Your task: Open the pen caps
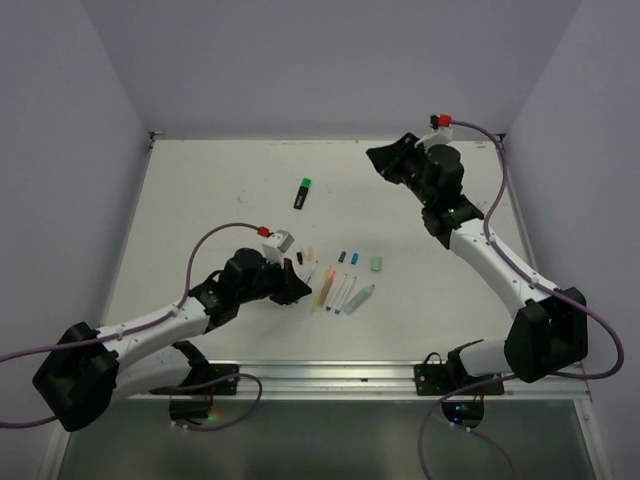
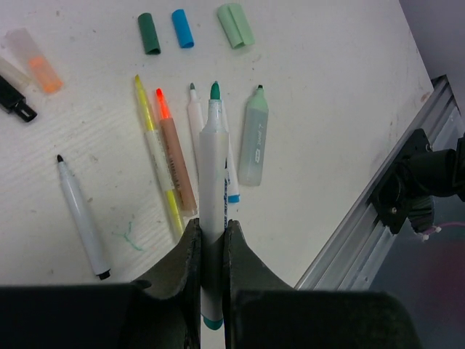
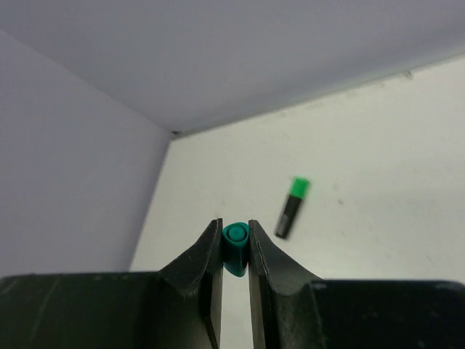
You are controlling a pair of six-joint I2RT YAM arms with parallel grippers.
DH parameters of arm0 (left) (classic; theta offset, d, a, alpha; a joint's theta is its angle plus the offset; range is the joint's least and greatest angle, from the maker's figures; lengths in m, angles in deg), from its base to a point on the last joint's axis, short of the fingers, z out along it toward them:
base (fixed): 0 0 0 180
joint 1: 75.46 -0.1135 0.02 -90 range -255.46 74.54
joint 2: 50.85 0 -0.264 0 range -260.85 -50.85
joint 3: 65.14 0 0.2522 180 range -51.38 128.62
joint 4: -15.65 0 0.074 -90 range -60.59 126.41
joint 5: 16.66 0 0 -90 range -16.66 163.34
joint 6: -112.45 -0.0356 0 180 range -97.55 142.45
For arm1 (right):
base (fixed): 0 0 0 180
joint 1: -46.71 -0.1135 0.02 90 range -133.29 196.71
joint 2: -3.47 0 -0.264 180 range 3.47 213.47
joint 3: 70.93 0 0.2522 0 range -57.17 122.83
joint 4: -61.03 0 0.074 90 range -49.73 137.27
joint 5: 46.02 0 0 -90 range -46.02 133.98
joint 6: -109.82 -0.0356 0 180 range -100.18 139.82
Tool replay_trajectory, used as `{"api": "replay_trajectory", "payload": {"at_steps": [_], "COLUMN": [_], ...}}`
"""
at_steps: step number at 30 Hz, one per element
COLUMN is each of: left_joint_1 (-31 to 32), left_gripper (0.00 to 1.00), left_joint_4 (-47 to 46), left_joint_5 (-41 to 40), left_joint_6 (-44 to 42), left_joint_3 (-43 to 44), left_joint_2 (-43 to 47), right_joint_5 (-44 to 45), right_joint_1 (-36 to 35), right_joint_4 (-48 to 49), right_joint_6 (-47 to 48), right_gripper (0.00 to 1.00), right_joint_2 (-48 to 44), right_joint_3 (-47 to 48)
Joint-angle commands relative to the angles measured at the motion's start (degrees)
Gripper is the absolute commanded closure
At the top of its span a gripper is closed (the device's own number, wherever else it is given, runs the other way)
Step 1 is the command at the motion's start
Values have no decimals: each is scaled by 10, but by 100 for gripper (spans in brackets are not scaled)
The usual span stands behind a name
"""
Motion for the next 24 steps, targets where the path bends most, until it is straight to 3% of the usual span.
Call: {"api": "replay_trajectory", "payload": {"at_steps": [1,4,10,16,24], "left_joint_1": [36,78,156,211,231], "left_gripper": [100,100,100,100,100], "left_joint_4": [25,49,87,153,204], "left_joint_5": [-44,-74,-101,-120,-148], "left_joint_6": [-15,-16,-21,-17,4], "left_joint_3": [73,136,269,387,466], "left_joint_2": [-54,-122,-271,-410,-510], "right_joint_5": [51,102,145,146,131], "right_joint_1": [0,0,0,3,3], "right_joint_4": [-144,-219,-280,-284,-277], "right_joint_6": [60,80,98,96,96], "right_gripper": [100,100,100,100,100], "right_joint_2": [-40,-53,-48,-24,-1], "right_joint_3": [-43,-77,-131,-169,-183]}}
